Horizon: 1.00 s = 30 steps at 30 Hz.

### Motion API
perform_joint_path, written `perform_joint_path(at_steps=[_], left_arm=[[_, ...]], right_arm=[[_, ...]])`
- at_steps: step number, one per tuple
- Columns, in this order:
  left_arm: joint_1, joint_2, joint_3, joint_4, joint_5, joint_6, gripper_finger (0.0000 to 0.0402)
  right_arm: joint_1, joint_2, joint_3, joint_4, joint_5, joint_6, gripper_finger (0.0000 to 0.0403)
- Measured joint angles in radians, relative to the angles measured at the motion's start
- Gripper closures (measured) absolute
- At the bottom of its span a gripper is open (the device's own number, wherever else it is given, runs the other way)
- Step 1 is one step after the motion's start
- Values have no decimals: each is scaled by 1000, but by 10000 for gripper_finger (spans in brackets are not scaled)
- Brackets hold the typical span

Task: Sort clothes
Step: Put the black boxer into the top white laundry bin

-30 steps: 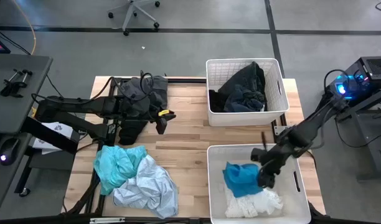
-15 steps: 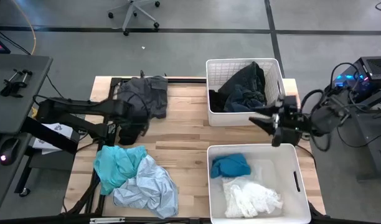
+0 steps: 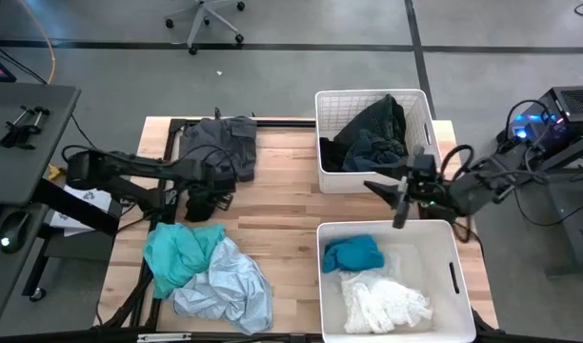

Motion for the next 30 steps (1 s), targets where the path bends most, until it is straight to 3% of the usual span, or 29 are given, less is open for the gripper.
perform_joint_path(at_steps=[8, 12, 19, 24, 30], left_arm=[[36, 128, -22, 87, 113, 172, 389], [21, 108, 80, 51, 128, 227, 394], [3, 8, 388, 117, 103, 322, 400], [-5, -24, 565, 314, 95, 452, 401], [-29, -18, 661, 588, 149, 536, 401]], right_arm=[[-41, 48, 0, 4, -94, 53, 221], [-55, 76, 0, 7, -111, 79, 221], [-121, 150, 0, 34, -143, 48, 221], [-233, 209, 0, 53, -154, 17, 221], [-352, 247, -1, 148, -358, -20, 203]])
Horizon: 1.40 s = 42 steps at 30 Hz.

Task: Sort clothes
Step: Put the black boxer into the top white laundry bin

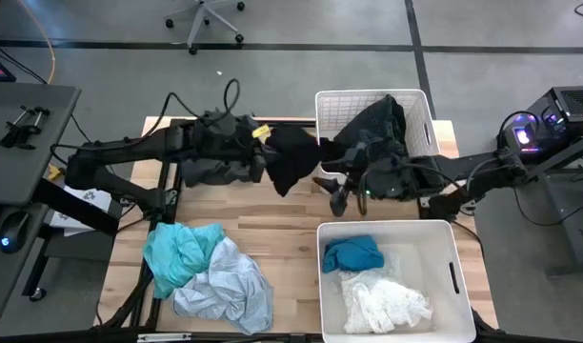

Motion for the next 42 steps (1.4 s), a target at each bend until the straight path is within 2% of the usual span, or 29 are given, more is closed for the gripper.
perform_joint_path(at_steps=[4, 9, 14, 19, 21, 23, 29, 30, 33, 37, 39, 42], left_arm=[[-3, 0, 4, 127, 53, -16, 401], [-2, 0, 4, 161, 101, -47, 401], [-12, 21, 4, 163, 173, -8, 401], [-28, 60, 4, 196, 248, -10, 401], [-37, 71, 3, 222, 266, -10, 401], [-46, 78, 3, 230, 272, -10, 401], [-51, 79, 3, 235, 276, -18, 395], [-47, 79, 3, 233, 275, -15, 389], [-27, 78, 3, 201, 267, 1, 366], [8, 77, 5, 98, 263, 5, 338], [23, 77, 5, 38, 249, 12, 332], [30, 77, 5, -23, 177, 29, 330]], right_arm=[[-19, 1, 0, 109, -22, -106, 161], [-29, 2, 0, 173, -23, -326, 116], [-76, 27, 1, 172, -76, -527, 112], [-122, 86, 1, 175, -231, -537, 123], [-125, 109, 1, 176, -286, -507, 142], [-118, 129, 1, 180, -313, -477, 178], [-100, 134, 2, 157, -315, -309, 360], [-100, 126, 2, 139, -313, -287, 376], [-99, 84, 15, 9, -216, -192, 372], [-125, 14, 85, -271, 5, -69, 366], [-165, -9, 120, -417, 100, -13, 375], [-251, -27, 144, -589, 216, 83, 383]])
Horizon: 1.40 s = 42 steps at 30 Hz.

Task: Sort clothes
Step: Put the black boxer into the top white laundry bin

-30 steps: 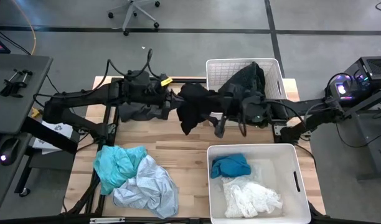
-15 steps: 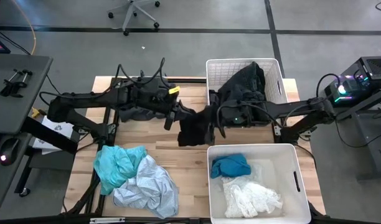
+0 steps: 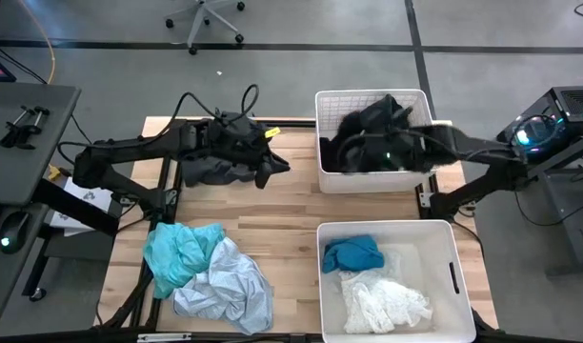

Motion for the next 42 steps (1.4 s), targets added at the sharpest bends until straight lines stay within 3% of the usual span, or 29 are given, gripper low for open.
perform_joint_path(at_steps=[3, 6, 11, 16, 21, 25, 31, 36, 42], left_arm=[[7, 0, 0, -14, -64, 74, 331], [26, 0, 0, -9, -92, 153, 332], [80, 0, 0, -55, -91, 190, 332], [137, 0, 0, -177, -67, 240, 332], [197, 0, 0, -224, -65, 335, 332], [244, 0, 0, -252, -65, 398, 332], [300, 0, -1, -307, -65, 458, 332], [336, 2, -1, -287, -65, 488, 332], [382, 2, -1, -330, -19, 449, 332]], right_arm=[[-105, -10, -13, -111, 71, 127, 373], [-205, -7, -73, -160, 51, 188, 348], [-359, -5, -187, -170, -124, 231, 293], [-474, -5, -207, -193, -355, 262, 218], [-507, -15, -156, -235, -442, 303, 168], [-474, -29, -137, -201, -483, 362, 163], [-489, -13, -215, -109, -643, 352, 189], [-494, 10, -371, -11, -515, 391, 226], [-489, 13, -451, 16, -527, 457, 247]])
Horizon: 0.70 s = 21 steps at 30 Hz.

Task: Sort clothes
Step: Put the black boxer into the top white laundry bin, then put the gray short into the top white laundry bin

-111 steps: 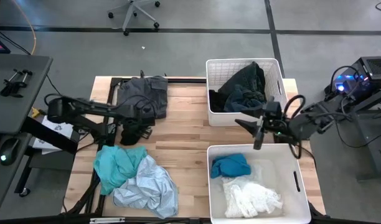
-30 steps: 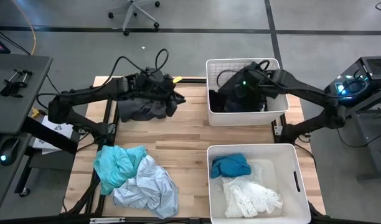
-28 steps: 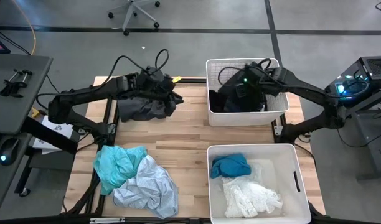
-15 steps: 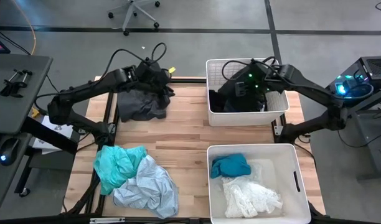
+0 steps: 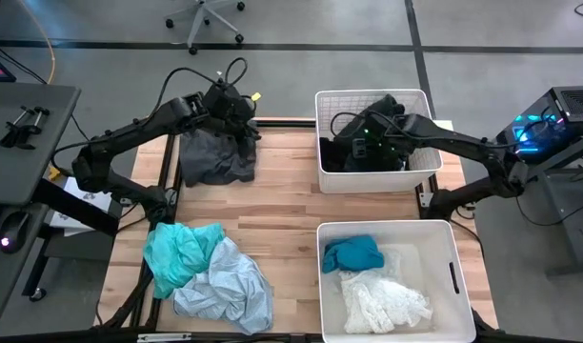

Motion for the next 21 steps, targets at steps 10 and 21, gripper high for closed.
perform_joint_path(at_steps=[10, 21], left_arm=[[144, 6, -5, -85, -73, -77, 325], [349, 180, -5, -235, -114, -49, 210]], right_arm=[[3, -20, 245, -57, -11, -133, 156], [82, -23, 436, 40, -1, -232, 105]])
